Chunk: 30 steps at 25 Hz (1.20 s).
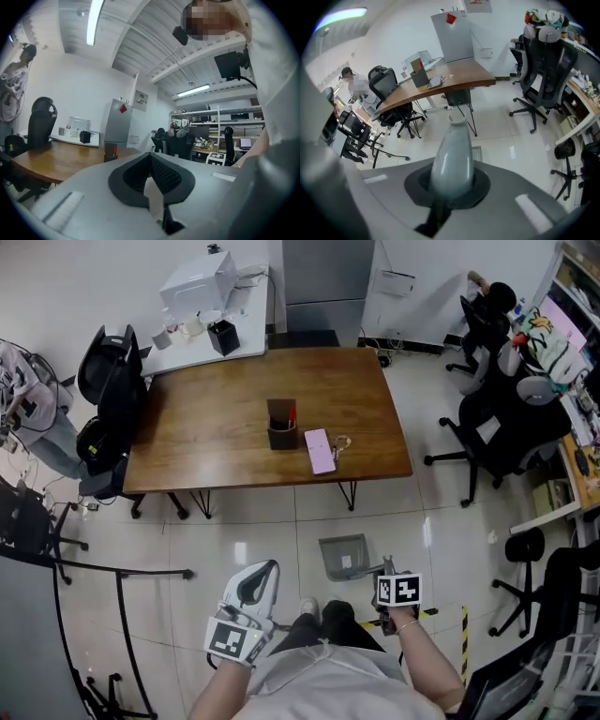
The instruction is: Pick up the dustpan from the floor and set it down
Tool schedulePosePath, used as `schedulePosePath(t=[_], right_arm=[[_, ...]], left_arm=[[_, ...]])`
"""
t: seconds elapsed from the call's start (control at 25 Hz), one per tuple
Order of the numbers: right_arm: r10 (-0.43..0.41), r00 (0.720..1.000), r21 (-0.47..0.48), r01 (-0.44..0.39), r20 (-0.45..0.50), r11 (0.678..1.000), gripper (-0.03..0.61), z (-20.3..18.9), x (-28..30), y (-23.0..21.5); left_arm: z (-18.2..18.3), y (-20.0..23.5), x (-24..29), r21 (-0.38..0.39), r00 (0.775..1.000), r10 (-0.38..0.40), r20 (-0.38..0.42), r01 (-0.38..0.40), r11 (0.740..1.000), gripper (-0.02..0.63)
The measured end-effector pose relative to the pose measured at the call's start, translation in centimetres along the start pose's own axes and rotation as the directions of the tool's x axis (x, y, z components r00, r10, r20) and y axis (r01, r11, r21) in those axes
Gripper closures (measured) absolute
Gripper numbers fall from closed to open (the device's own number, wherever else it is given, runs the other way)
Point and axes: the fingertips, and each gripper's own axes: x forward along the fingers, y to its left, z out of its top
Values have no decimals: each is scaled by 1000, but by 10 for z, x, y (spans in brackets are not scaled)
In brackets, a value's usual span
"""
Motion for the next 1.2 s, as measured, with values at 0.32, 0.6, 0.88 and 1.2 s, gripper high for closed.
schedulePosePath(t=[0.32, 0.6, 0.88, 1.2], right_arm=[[-10, 1000, 5, 10, -24, 1000, 577, 48, 107, -21], [-48, 999, -36, 48, 8, 998, 577, 36, 150, -26], [-45, 998, -104, 41, -42, 994, -6, 30, 157, -12], [-67, 989, -63, 76, 136, 995, -6, 52, 72, -7]], left_arm=[[-59, 29, 37, -18, 998, 36, -42, -37, 999, 598], [-88, 40, 46, -23, 997, 37, -74, -39, 999, 598], [-82, 43, 47, -52, 996, 35, -79, -39, 998, 598], [-48, 32, 22, -70, 995, -5, -95, -2, 998, 598]])
